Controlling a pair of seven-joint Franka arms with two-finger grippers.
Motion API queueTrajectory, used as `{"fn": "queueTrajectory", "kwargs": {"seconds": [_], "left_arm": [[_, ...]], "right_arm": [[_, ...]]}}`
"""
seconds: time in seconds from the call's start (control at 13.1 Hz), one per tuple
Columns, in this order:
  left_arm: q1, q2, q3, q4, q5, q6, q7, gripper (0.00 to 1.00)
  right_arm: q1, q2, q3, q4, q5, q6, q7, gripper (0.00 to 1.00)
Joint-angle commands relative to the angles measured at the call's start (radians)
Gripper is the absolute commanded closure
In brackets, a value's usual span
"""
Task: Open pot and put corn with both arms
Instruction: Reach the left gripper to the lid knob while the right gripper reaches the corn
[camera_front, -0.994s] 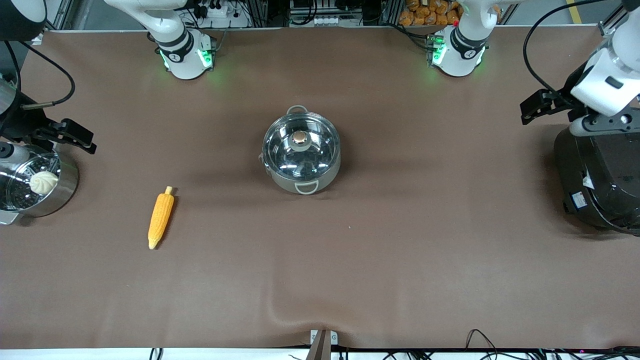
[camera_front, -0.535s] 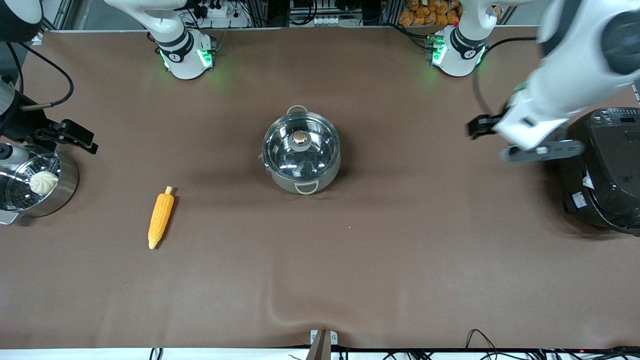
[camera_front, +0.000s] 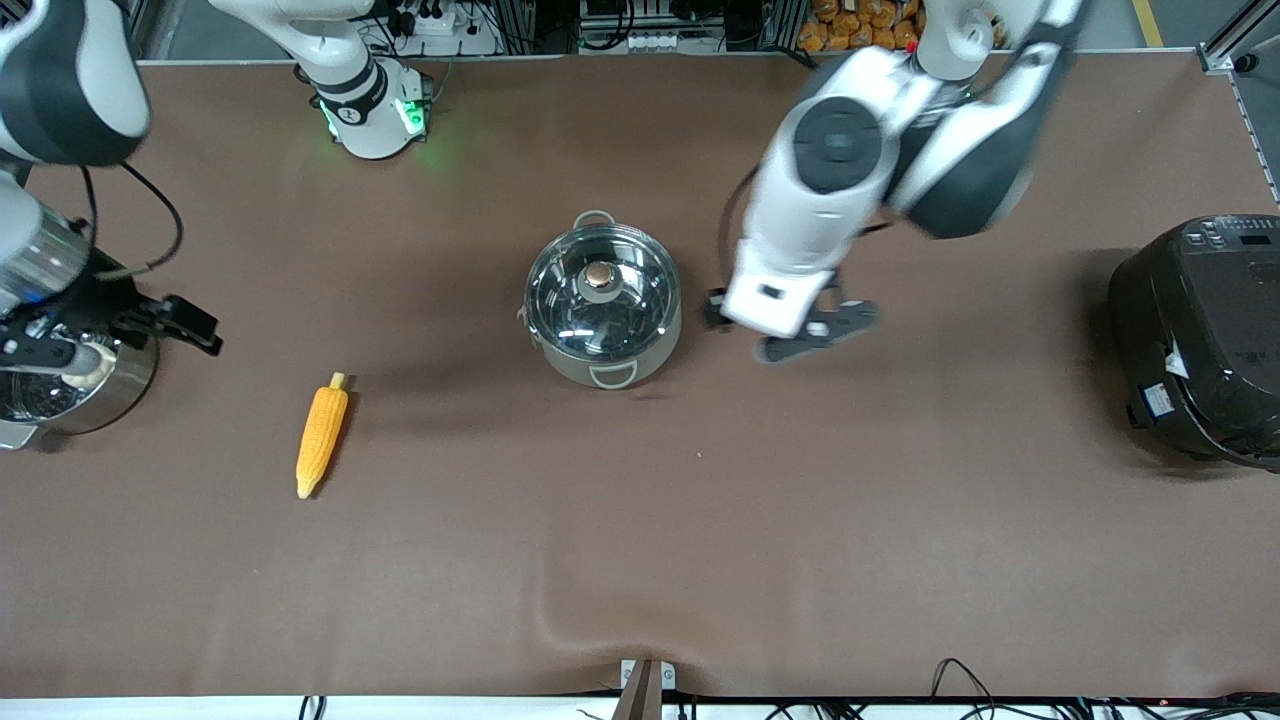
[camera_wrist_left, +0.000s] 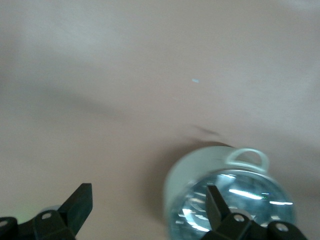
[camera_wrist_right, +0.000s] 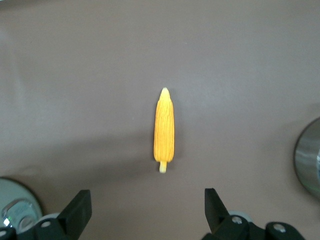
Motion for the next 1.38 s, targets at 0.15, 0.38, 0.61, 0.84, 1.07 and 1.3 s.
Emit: {"fn": "queueTrajectory", "kwargs": {"seconds": [0.15, 0.38, 0.61, 0.84, 1.07, 1.3], "left_arm": [[-0.158, 0.119, 0.022, 0.061, -0.021, 0.121, -0.202, 0.00], [-0.209, 0.168, 0.022, 0.061, -0.020, 0.161, -0.228, 0.00], [-0.238, 0.210, 0.024, 0.056, -0.013, 0.197, -0.276, 0.00], [-0.264, 0.231, 0.024, 0.047, -0.010, 0.198, -0.291, 0.00], [-0.286, 0.239, 0.022, 0.040, -0.009, 0.198, -0.319, 0.01], [-0.295, 0.230, 0.022, 0.038, -0.007, 0.197, -0.345, 0.26]], "right_arm": [[-0.017, 0.060, 0.011, -0.111, 0.014, 0.181, -0.006, 0.00], [-0.020, 0.154, 0.011, -0.157, 0.008, 0.337, -0.008, 0.00], [-0.024, 0.243, 0.011, -0.207, 0.006, 0.480, -0.017, 0.00], [-0.038, 0.325, 0.011, -0.230, 0.006, 0.574, -0.057, 0.00], [-0.038, 0.382, 0.011, -0.264, 0.006, 0.692, -0.057, 0.00], [-0.038, 0.425, 0.011, -0.263, 0.012, 0.711, -0.057, 0.00]]}}
